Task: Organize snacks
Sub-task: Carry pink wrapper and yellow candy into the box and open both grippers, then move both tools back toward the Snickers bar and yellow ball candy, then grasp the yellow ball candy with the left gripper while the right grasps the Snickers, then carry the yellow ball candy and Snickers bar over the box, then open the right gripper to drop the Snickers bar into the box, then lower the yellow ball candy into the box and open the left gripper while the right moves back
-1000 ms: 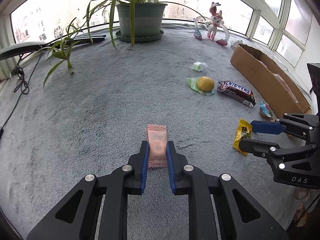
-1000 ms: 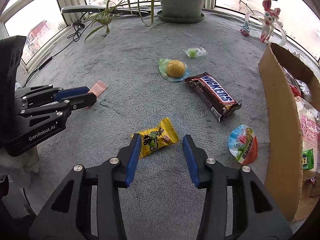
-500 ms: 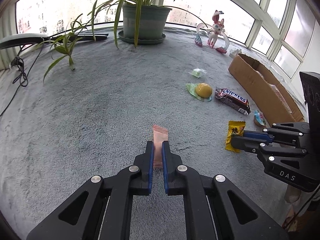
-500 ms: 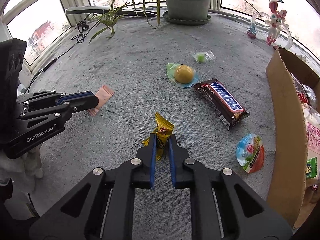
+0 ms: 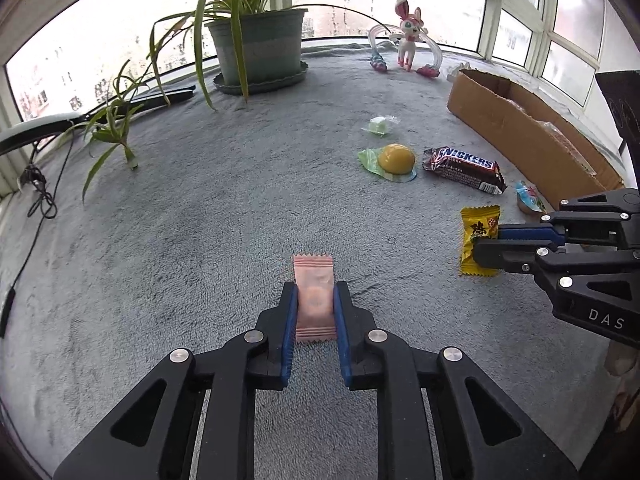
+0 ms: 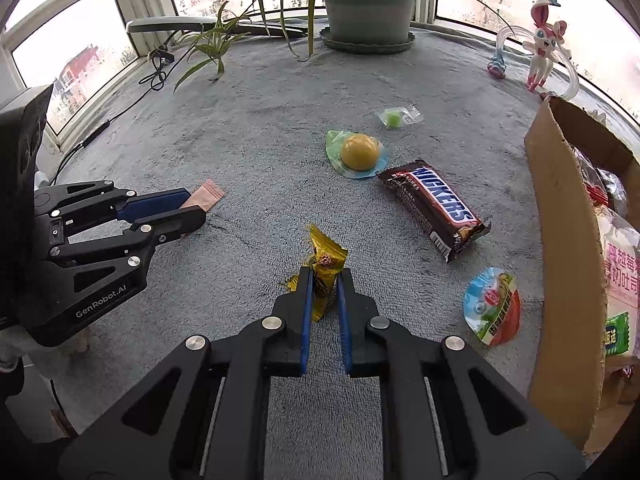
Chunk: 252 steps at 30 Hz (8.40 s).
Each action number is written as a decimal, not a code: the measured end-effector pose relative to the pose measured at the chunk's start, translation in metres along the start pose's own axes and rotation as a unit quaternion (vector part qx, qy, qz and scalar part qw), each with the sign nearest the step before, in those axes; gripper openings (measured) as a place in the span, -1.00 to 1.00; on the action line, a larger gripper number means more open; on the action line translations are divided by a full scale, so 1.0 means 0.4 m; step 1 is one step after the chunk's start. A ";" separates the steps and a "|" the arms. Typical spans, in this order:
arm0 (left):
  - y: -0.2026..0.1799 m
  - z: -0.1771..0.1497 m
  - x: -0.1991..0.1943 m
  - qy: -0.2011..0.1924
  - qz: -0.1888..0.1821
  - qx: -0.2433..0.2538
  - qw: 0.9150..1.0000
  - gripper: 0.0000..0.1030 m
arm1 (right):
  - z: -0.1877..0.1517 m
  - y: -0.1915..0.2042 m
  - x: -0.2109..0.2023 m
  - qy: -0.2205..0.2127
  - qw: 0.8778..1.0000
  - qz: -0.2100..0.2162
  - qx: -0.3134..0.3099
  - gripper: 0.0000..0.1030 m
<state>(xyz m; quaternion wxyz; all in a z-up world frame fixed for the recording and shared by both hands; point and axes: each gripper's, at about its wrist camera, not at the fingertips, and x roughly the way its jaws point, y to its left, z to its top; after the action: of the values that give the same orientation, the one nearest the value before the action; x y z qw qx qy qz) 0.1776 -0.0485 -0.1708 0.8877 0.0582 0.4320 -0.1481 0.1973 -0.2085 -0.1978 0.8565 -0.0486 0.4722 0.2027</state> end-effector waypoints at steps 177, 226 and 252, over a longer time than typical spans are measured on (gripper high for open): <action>-0.155 0.247 -0.038 -0.070 -0.100 0.016 0.992 -0.50 | 0.075 -0.174 -0.194 -0.059 0.996 -0.012 0.067 -0.42; -0.549 0.348 0.064 -0.046 -0.185 0.076 0.979 -0.49 | -0.123 -0.530 -0.361 -0.054 0.979 -0.102 0.168 -0.42; -0.473 0.347 0.019 -0.054 -0.170 0.060 0.982 -0.47 | -0.100 -0.457 -0.389 -0.076 0.977 -0.101 0.172 -0.13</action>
<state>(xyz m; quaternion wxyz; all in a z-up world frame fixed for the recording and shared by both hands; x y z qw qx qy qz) 0.2269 -0.2619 -0.0860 0.8666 0.0289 0.3769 -0.3256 0.1641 -0.4335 -0.1105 0.9015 0.0672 0.4262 0.0338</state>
